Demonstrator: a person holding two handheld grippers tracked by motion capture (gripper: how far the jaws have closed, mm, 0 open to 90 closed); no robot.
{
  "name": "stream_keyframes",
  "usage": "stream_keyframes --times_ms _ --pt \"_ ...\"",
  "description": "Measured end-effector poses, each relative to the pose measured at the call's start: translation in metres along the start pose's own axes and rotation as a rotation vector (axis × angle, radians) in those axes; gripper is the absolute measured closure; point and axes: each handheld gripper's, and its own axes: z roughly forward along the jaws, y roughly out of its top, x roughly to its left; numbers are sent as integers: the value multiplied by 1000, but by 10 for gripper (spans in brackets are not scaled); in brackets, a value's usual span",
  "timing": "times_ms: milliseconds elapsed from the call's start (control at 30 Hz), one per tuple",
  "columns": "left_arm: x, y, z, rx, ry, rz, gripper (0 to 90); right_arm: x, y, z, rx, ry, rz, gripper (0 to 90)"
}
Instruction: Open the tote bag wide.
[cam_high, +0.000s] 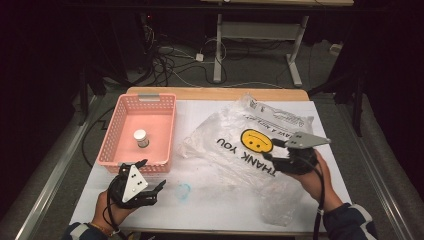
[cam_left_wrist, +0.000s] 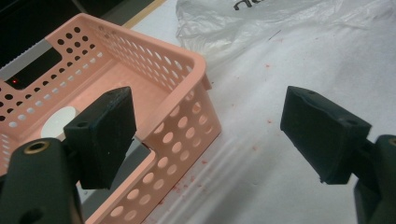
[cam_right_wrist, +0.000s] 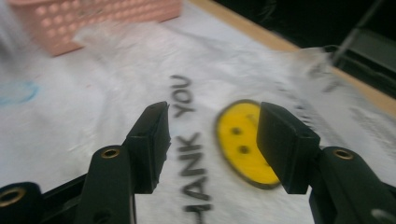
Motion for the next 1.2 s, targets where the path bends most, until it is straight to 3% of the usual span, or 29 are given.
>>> stream_keyframes --times_ms 133,167,233,300,333,367,433,467,533,700,800,833,867,1033,1200 --pt "0 -1 0 3 2 3 175 24 1 22 58 106 -84 438" --pt "0 -1 0 4 2 3 175 32 2 29 81 160 -120 447" --pt "0 -2 0 7 0 1 176 36 2 32 89 181 -133 446" --pt "0 -2 1 12 1 3 176 48 -2 47 145 223 -186 443" --pt "0 -2 1 11 0 2 176 48 -2 47 145 223 -186 443" --pt "0 -2 1 12 0 3 176 53 -5 59 190 254 -209 454" --pt "0 -1 1 14 0 6 176 56 -8 69 227 271 -224 460" --pt "0 -1 1 15 -1 5 176 56 -8 69 227 271 -224 460" --pt "0 -2 1 18 -3 5 177 58 -11 83 305 277 -227 462" --pt "0 -2 2 20 -5 3 176 54 -17 91 344 254 -211 571" --pt "0 -2 2 22 -6 3 176 51 -18 92 344 256 -176 768" --pt "0 -3 2 23 -6 4 176 51 -18 92 344 256 -176 768" --pt "0 -2 2 24 -6 5 176 50 -18 92 349 262 -165 858" --pt "0 -2 2 25 -5 6 176 50 -17 91 345 244 -162 900" --pt "0 -2 2 24 0 5 176 49 -9 80 265 208 -150 900"
